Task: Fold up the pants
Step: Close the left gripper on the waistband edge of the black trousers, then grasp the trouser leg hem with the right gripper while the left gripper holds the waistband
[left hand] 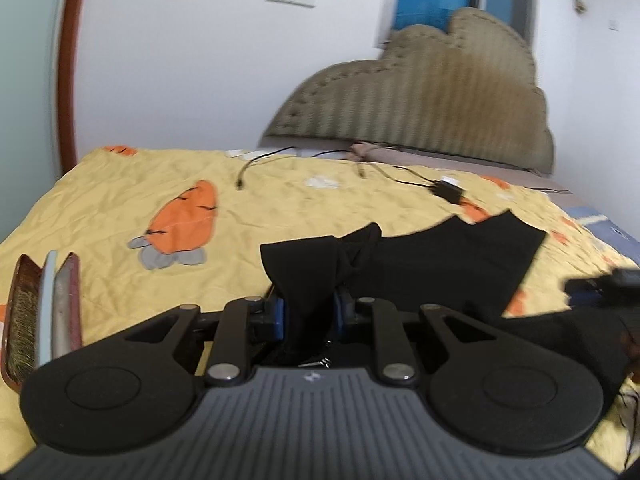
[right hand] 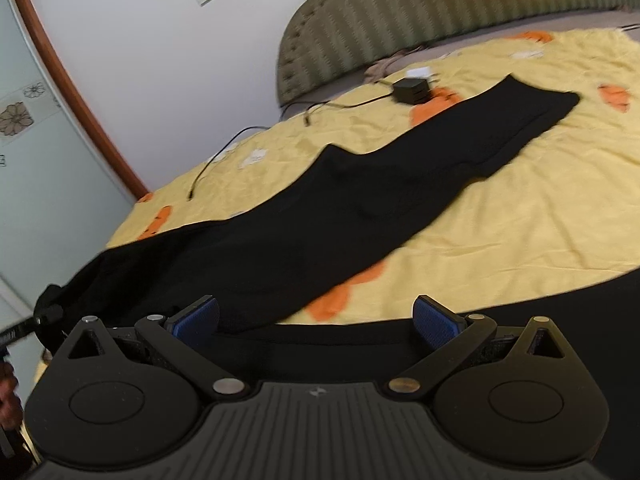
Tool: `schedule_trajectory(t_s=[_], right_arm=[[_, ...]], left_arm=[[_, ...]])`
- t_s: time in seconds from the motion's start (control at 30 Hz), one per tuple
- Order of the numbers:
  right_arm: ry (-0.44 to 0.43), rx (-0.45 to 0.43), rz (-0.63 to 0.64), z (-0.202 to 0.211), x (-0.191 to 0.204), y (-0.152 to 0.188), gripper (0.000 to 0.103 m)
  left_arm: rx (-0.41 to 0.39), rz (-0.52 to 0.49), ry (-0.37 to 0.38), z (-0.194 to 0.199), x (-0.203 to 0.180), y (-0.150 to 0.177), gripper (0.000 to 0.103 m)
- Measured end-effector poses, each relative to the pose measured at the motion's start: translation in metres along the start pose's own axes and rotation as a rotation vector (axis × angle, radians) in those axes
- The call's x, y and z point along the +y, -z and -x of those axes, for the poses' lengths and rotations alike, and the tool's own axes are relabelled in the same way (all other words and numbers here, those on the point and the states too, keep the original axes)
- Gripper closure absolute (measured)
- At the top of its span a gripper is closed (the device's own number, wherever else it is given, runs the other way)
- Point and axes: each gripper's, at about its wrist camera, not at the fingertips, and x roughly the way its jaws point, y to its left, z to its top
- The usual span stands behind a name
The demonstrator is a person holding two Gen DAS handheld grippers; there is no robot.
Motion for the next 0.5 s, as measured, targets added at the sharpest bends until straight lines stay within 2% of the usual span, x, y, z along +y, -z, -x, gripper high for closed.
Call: schedule_trajectory(t_s=[0.13, 0.27, 0.5], right_arm=[[-0.057, 0.029, -0.005, -0.018, 0.02, -0.007, 0.0], [-0.096, 0.068, -0.014, -0.041, 0.035, -0.016, 0.0], [-0.155, 0.185, -0.13, -0.099, 0.049, -0.041, 0.0]], left_arm=[[-0.009, 0.005, 0.052, 0.01, -0.013, 0.009, 0.084], [-0.003, -0.01, 0.07, 0.014, -0.021, 0.018, 0.084], [-0.013, 0.01, 0.104, 0.023, -0.019, 0.03, 0.084]])
